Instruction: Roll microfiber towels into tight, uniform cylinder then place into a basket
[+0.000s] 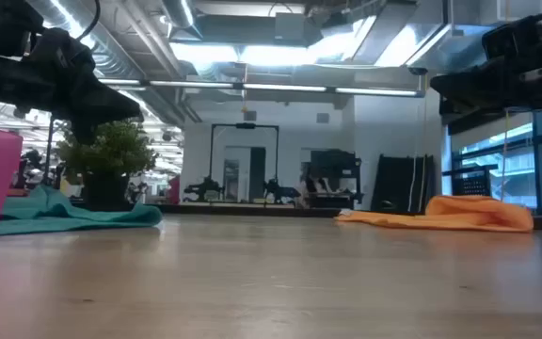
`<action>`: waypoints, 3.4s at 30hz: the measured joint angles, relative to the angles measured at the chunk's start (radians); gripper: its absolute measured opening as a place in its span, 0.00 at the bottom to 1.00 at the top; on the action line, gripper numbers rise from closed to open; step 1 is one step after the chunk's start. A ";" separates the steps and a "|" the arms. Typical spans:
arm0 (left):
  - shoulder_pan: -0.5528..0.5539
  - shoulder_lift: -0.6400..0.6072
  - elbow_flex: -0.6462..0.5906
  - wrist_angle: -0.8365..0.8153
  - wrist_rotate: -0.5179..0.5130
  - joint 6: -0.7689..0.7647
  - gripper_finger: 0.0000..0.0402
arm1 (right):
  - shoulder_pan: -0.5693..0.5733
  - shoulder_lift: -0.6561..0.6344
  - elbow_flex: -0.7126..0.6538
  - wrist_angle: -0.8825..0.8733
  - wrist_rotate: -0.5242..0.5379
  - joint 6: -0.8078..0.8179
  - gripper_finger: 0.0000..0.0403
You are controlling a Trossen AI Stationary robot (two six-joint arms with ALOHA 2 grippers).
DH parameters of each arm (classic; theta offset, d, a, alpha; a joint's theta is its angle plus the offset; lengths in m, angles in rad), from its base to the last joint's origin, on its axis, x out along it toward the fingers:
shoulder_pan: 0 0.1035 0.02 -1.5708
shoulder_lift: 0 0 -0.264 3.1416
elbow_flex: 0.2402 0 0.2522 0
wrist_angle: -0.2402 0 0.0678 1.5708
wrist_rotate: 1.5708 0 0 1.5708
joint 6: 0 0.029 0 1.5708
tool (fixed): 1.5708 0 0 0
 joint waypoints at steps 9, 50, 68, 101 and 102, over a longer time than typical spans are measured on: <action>0.000 0.000 0.000 0.000 0.000 0.000 0.10 | 0.000 0.000 0.000 0.000 0.000 0.000 0.04; 0.000 0.000 0.000 0.000 0.000 0.000 0.10 | 0.001 0.000 0.000 0.037 0.007 -0.056 0.04; 0.000 0.000 0.000 0.000 0.000 0.000 0.10 | 0.001 0.002 0.004 0.126 0.060 -0.107 0.01; 0.000 0.000 0.000 0.006 0.000 0.084 0.10 | 0.001 0.006 0.349 -0.495 0.285 -0.134 0.00; 0.000 0.000 0.000 0.006 0.000 0.096 0.10 | 0.001 0.009 0.382 -0.554 0.322 -0.133 0.00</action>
